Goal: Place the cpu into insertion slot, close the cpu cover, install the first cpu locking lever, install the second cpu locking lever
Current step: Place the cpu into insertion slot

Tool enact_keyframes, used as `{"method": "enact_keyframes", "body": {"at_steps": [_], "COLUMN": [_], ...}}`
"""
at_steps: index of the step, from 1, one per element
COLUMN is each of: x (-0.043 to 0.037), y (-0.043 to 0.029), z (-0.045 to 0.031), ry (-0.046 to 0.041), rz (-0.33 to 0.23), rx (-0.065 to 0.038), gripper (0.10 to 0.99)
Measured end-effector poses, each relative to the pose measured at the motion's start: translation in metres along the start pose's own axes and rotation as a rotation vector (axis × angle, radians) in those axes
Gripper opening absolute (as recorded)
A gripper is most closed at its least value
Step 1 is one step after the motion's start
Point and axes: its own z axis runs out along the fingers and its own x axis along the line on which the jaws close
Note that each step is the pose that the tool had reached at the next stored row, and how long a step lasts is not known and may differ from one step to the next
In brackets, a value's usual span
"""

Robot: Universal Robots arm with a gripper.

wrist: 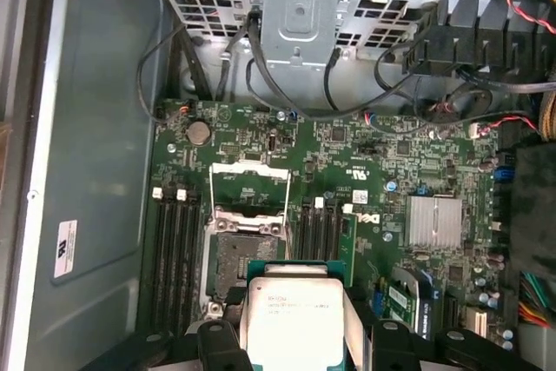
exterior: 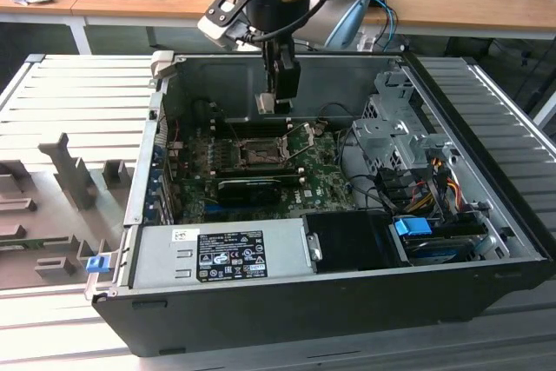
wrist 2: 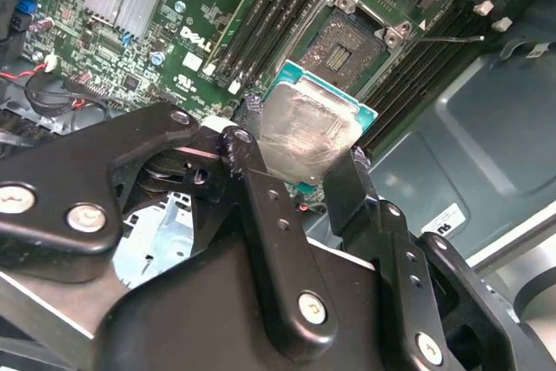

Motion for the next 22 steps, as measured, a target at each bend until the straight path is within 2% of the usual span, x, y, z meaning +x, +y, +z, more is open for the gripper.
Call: {"method": "enact_keyframes", "body": {"at_steps": [11,22], "x": [0.0000,-0.0001], "y": [-0.0007,-0.0018], "z": [0.0083,0.0218], "ry": [0.0000,0.0001], "rz": [0.000,0.000], "rx": [0.000,0.000], "gripper": [0.529,0.529]}}
